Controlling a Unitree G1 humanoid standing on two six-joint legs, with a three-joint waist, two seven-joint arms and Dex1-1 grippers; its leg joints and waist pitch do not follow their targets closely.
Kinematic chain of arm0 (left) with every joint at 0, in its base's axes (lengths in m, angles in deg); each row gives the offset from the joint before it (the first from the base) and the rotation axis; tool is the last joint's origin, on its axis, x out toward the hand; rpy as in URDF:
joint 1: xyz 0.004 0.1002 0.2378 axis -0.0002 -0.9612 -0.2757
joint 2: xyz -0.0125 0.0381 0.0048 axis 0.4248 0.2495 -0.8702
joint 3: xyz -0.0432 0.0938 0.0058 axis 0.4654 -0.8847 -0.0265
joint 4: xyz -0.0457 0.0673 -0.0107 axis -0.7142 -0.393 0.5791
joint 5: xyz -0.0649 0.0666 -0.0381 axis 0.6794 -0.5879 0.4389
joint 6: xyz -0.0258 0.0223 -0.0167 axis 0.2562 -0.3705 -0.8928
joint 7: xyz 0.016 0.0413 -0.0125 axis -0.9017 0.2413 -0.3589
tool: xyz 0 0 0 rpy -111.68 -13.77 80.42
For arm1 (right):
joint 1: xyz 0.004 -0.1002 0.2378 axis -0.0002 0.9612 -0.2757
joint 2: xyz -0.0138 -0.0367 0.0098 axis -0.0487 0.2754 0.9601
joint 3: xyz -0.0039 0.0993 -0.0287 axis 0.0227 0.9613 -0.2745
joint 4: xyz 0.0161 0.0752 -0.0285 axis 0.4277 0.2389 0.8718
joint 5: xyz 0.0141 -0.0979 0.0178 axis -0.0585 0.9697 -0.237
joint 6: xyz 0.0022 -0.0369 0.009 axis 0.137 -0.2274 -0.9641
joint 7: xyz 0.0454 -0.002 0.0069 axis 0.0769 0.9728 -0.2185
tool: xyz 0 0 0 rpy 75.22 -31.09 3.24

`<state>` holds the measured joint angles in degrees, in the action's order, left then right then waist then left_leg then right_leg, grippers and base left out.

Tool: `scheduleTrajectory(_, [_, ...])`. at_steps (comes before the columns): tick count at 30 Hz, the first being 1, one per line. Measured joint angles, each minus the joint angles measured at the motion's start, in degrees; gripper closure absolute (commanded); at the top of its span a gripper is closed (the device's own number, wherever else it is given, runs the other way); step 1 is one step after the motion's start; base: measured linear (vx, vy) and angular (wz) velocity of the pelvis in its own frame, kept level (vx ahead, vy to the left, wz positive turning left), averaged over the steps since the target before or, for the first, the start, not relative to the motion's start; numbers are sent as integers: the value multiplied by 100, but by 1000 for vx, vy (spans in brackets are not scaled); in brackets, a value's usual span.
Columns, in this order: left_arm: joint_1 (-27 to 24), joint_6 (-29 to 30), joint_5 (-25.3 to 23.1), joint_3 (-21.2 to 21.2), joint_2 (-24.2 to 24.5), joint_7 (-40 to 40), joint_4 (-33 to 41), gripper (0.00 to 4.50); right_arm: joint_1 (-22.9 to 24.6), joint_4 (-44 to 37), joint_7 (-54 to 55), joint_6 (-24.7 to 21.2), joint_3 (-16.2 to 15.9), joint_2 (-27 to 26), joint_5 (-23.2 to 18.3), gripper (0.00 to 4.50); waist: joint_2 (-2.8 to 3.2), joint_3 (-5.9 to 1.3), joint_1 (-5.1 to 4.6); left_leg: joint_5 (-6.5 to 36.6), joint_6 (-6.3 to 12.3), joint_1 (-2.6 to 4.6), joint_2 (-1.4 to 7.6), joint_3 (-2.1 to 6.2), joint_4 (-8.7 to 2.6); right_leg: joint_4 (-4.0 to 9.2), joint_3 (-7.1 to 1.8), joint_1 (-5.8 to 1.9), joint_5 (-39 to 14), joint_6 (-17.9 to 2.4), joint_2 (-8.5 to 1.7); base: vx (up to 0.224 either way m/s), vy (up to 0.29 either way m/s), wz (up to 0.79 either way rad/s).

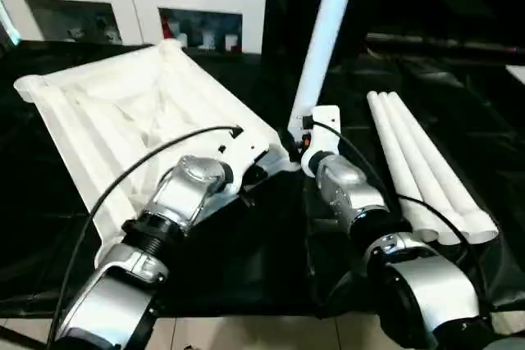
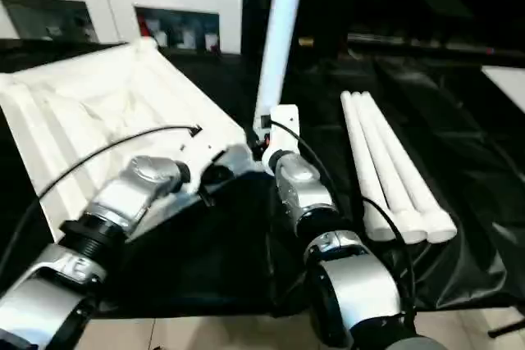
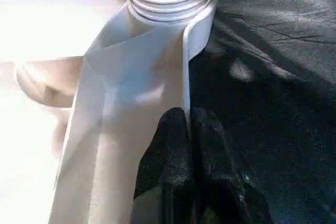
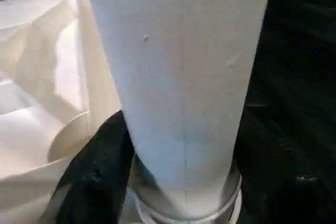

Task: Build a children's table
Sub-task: Insert table leg to table base

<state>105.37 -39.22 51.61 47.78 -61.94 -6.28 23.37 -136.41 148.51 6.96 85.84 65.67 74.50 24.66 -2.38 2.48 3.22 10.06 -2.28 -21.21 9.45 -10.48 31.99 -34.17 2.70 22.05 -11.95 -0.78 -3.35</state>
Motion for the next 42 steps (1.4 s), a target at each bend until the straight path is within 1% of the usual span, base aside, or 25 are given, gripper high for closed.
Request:
scheduleTrajectory(2, [1,-106,-3,1,66,-55,0,450,80,-270,-487,-154,-3,110,-83,111,3,27,-6,0,1,-1,1,-2,0,0,0,1,0,0,0,0,0,0])
scheduleTrajectory(4, [0,-205,-2,-1,139,-123,0,450,243,-657,-962,-280,-119,242,-103,93,0,48,-4,0,1,-2,4,-3,1,1,1,1,0,-1,1,0,0,0])
scheduleTrajectory(6, [-1,-272,-7,-9,188,-184,0,450,338,-869,-1185,-358,-197,361,-100,79,3,55,-3,0,2,-2,5,-6,1,0,1,3,0,-1,1,0,0,0])
scheduleTrajectory(7, [-18,-321,0,-21,221,-299,23,450,599,-1279,-1487,-440,-350,555,-99,67,-3,59,28,-1,4,-5,6,-7,1,3,4,3,0,-1,1,0,0,0])
scheduleTrajectory(10, [-165,-573,51,-22,436,-621,159,450,1192,-2212,-2381,-704,-730,1129,-99,67,-11,67,78,-12,37,-10,7,-8,4,8,6,3,-1,-2,1,0,0,0])
scheduleTrajectory(11, [-193,-637,72,-11,499,-697,166,450,1311,-2374,-2585,-756,-805,1254,-98,67,-10,67,84,-12,37,-9,7,-9,7,7,5,3,-1,-2,1,0,0,0])
scheduleTrajectory(15, [-300,-857,243,34,675,-1118,172,450,1679,-2896,-3157,-967,-917,1537,-94,67,-5,74,83,-12,36,-8,11,-10,17,-2,5,4,-1,-2,1,0,0,0])
scheduleTrajectory(17, [-474,-1042,367,42,868,-1534,334,450,1827,-3124,-3368,-1002,-971,1700,-96,67,-4,74,117,-11,35,-8,11,-10,17,-1,5,4,-1,-2,1,0,0,0])
scheduleTrajectory(20, [-700,-1191,513,11,1109,-2113,594,450,1980,-3324,-3526,-1062,-1010,1890,-96,67,-3,75,185,-12,36,-8,11,-13,19,-2,4,4,-1,-2,1,0,0,0])
scheduleTrajectory(21, [-764,-1190,532,-24,1189,-2259,717,450,2020,-3405,-3582,-1075,-1070,1938,-95,67,-3,75,204,-12,37,-8,12,-14,20,-3,5,4,-1,-2,0,0,0,0])
scheduleTrajectory(22, [-850,-1188,580,-33,1279,-2387,840,450,2061,-3506,-3706,-1093,-1149,1958,-96,67,-3,75,202,-12,37,-7,13,-17,23,-7,4,3,-1,-2,0,0,0,0])
scheduleTrajectory(26, [-921,-1129,637,-72,1383,-2595,969,450,2160,-3698,-3895,-1223,-1207,1993,-102,67,-2,75,205,0,17,-7,14,-19,44,-23,1,2,0,-3,-2,0,0,0])
scheduleTrajectory(28, [-964,-1099,683,-86,1395,-2726,1018,450,2226,-3831,-4089,-1282,-1256,2115,-102,67,-2,75,223,4,9,-7,14,-20,51,-30,2,0,0,-3,-5,0,0,0])
scheduleTrajectory(33, [-989,-1090,685,-88,1389,-2786,1028,450,2240,-3855,-4165,-1320,-1308,2128,-102,67,-2,75,227,3,7,-4,19,-21,71,-59,1,1,0,-3,-5,0,0,0])
scheduleTrajectory(38, [-1009,-1084,685,-91,1334,-2786,1049,450,2239,-3796,-4168,-1217,-1327,2017,-92,67,-2,75,225,2,7,-3,21,-21,83,-73,1,1,0,-3,-5,0,0,0])
scheduleTrajectory(39, [-1009,-1085,685,-91,1333,-2786,1049,450,2239,-3795,-4171,-1206,-1336,1990,-92,92,-2,75,226,2,7,-3,22,-21,84,-75,1,1,0,-3,-5,0,0,0])
scheduleTrajectory(41, [-1023,-1139,684,-93,1320,-2785,1048,450,2235,-3743,-4170,-1180,-1345,1953,-82,92,-3,75,236,2,7,-4,22,-21,87,-75,1,1,0,-3,-5,0,0,0])
scheduleTrajectory(42, [-1030,-1163,684,-94,1318,-2785,1047,450,2234,-3701,-4169,-1167,-1345,1951,-75,106,-2,75,241,2,7,-5,22,-21,89,-75,1,1,0,-3,-5,0,0,0])
